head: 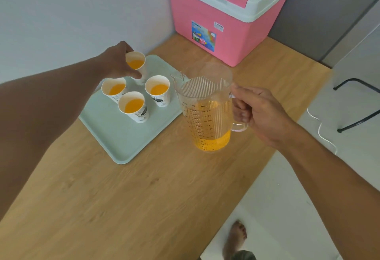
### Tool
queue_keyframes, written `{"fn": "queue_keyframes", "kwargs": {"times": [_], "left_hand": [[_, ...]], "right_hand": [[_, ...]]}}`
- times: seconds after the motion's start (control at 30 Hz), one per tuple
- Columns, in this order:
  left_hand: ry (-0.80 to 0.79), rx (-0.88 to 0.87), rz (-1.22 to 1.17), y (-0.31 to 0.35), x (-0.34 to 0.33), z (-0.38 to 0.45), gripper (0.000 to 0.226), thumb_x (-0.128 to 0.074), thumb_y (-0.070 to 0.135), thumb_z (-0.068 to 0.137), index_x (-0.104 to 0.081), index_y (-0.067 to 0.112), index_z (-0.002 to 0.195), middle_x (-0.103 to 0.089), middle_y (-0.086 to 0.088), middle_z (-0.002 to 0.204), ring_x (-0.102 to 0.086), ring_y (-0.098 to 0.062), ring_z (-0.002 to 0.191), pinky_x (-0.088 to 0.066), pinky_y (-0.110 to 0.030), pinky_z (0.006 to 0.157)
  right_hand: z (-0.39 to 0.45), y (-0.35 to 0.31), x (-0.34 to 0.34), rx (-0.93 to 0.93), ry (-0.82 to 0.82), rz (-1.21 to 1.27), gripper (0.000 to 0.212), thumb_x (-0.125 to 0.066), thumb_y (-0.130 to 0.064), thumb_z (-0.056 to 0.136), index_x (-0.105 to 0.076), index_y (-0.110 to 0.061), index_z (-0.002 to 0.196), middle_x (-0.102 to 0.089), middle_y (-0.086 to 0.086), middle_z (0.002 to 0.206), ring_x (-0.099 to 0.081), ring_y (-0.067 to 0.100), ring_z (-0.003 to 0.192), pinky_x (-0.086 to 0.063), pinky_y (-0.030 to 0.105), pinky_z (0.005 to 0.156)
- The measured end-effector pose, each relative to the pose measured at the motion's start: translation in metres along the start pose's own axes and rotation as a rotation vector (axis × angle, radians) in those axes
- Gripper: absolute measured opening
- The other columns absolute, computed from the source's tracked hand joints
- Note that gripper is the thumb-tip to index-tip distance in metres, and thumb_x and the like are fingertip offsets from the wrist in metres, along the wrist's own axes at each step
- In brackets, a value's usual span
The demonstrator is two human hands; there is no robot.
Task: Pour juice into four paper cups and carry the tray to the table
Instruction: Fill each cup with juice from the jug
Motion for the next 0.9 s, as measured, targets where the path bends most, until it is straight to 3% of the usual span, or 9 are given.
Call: {"fn": "queue_keyframes", "kwargs": {"times": [0.77,0.9], "left_hand": [[-0.067,-0.005,0.073,-0.007,-0.031,0.004,0.090,-0.095,0.036,0.066,-0.043,0.026,0.138,-0.058,-0.011,0.132,-0.055,-0.032,0.107,-0.048,-0.045,0.084],[-0.136,-0.005,0.090,-0.009,-0.022,0.003,0.102,-0.095,0.038,0.067,-0.036,0.028,0.149,-0.053,-0.007,0.145,-0.055,-0.035,0.122,-0.048,-0.048,0.096]], "right_hand": [[0.000,0.016,0.002,0.016,-0.045,-0.008,0.049,-0.053,-0.030,0.107,-0.039,-0.017,0.062,-0.034,0.000,0.056,-0.032,0.016,0.056,-0.034,0.026,0.058],[-0.001,0.017,0.006,0.026,-0.048,0.001,0.050,-0.053,-0.030,0.108,-0.038,-0.016,0.062,-0.034,-0.001,0.056,-0.032,0.016,0.055,-0.034,0.026,0.057]]}}
Point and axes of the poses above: each hand's wrist, its own z-axis towards the middle knuckle, its own x-axis out of the back of the hand, y = z × x, the point moved 1 cm from there along z, towards the middle knuckle
